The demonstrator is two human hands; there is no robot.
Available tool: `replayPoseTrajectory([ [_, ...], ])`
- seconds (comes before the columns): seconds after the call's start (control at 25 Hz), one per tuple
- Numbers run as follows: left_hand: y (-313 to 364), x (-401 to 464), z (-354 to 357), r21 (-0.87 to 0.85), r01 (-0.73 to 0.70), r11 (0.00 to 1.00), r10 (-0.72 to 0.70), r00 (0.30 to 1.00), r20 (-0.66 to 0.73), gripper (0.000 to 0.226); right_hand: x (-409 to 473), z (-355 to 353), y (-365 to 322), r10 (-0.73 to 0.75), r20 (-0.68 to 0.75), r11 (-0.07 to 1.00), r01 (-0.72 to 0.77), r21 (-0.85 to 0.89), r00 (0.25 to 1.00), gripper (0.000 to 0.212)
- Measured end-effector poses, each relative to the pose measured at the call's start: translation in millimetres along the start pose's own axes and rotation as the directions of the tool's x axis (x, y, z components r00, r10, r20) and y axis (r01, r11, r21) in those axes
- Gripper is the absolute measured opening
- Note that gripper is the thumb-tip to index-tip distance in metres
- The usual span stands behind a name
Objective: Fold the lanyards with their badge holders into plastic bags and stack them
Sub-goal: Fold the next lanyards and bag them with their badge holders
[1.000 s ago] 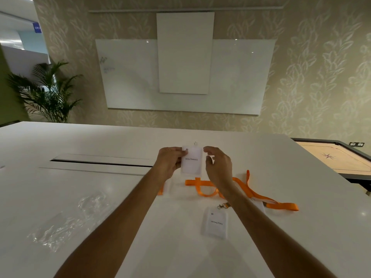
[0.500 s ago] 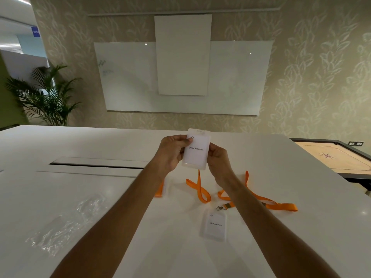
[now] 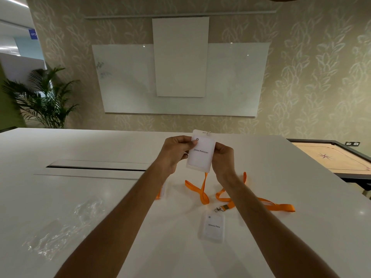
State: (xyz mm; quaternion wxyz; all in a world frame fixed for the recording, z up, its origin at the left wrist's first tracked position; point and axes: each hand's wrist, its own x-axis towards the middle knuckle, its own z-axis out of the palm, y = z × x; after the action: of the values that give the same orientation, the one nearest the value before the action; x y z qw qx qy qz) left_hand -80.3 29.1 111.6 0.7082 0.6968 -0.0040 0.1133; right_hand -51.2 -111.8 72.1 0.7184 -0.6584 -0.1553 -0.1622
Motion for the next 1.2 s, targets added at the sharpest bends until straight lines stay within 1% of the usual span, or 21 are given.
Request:
replayPoseTrajectory([
  [0.16,0.5,-0.1,5.6,-0.033,-0.020,0.999,0.020,1.000,-0.014,0.013,-6.2,0.0,8.0,-0.012,0.014,0.998,0.013,-0.065,1.000,0.033],
  [0.32,-3.5,1.0,13.2,-0.097,-0.040,0.994,0.034,0.997,-0.064,0.014,-15.0,2.3,15.5,0.037,0.018,0.996,-0.035,-0.076,0.999,0.038],
  [0.48,-3.5,4.8,18.5,-0.218,-0.053,0.975,0.024,0.990,-0.137,0.010,-24.0,6.2,31.2,0.121,0.041,0.988,-0.117,-0.100,0.992,0.032],
  [0.6,-1.6,10.9,18.7,-0.258,-0.078,0.963,0.027,0.981,-0.194,0.008,-34.8,7.2,39.9,0.152,0.068,0.980,-0.141,-0.142,0.986,0.031],
  [0.72,-2.3,17.0,18.3,-0.209,-0.101,0.973,0.046,0.967,-0.251,0.006,-44.9,6.6,40.9,0.190,0.091,0.967,-0.171,-0.187,0.977,0.029],
  [0.92,-10.4,29.3,15.9,-0.114,-0.106,0.988,0.061,0.936,-0.346,0.007,-57.9,5.0,30.3,0.219,0.145,0.970,-0.199,-0.141,0.965,0.028],
  [1.0,-13.1,31.8,15.7,-0.058,-0.112,0.992,0.082,0.921,-0.382,0.007,-62.7,4.8,25.8,0.235,0.164,0.965,-0.209,-0.159,0.958,0.029],
  [1.12,-20.6,33.9,15.3,0.047,-0.113,0.992,0.123,0.896,-0.426,0.010,-69.5,4.5,17.6,0.228,0.197,0.960,-0.187,-0.206,0.953,0.031],
  [1.2,-28.0,34.8,13.4,0.063,-0.105,0.992,0.122,0.884,-0.450,0.013,-73.0,3.6,9.9,0.210,0.240,0.965,-0.163,-0.204,0.948,0.031],
])
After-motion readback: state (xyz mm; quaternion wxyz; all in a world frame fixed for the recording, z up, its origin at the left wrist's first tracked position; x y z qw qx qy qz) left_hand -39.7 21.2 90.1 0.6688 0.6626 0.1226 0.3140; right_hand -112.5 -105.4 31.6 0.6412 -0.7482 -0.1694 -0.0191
